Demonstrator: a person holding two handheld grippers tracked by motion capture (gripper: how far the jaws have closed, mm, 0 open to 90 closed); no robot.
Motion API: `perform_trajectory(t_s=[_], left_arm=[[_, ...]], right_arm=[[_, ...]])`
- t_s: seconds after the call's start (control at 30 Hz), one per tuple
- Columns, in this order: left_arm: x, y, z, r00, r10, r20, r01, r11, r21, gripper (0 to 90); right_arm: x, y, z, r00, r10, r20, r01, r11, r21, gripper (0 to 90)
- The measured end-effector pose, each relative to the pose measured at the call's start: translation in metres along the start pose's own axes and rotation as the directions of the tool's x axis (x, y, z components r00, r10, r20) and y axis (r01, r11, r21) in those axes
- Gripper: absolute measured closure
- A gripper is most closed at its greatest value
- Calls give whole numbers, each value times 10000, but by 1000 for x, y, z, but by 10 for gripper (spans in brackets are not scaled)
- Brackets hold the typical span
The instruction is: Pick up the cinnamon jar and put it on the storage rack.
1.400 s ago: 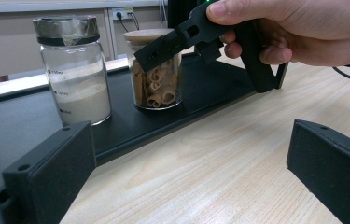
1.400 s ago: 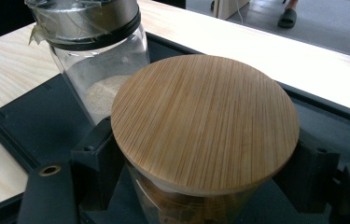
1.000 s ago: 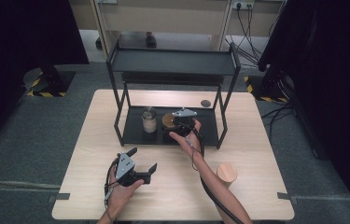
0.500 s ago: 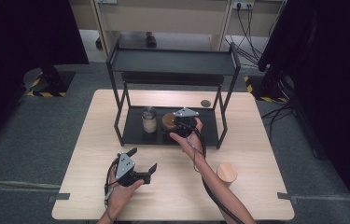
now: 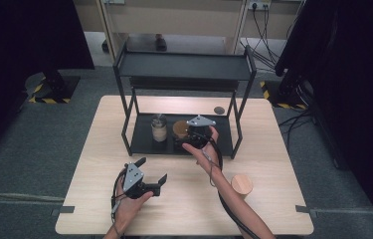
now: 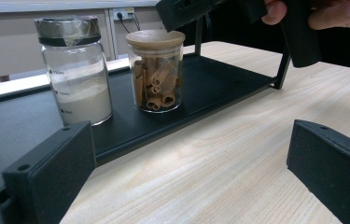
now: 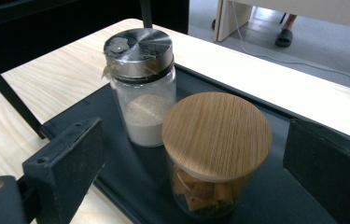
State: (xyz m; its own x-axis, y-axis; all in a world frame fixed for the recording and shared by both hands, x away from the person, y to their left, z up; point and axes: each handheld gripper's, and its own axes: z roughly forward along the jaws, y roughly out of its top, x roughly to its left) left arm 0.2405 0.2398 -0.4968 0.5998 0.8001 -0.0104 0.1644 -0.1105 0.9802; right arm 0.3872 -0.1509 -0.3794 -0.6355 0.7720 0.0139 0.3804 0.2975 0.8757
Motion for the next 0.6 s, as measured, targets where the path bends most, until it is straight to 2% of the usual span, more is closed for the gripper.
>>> perform_trajectory(t_s=[0.6], left_arm=[[0,0,0,10000,6,-30,-6,10000,14,8]], right_arm=[[0,-9,-22,9984,-140,-554,116,9990,-422,62]])
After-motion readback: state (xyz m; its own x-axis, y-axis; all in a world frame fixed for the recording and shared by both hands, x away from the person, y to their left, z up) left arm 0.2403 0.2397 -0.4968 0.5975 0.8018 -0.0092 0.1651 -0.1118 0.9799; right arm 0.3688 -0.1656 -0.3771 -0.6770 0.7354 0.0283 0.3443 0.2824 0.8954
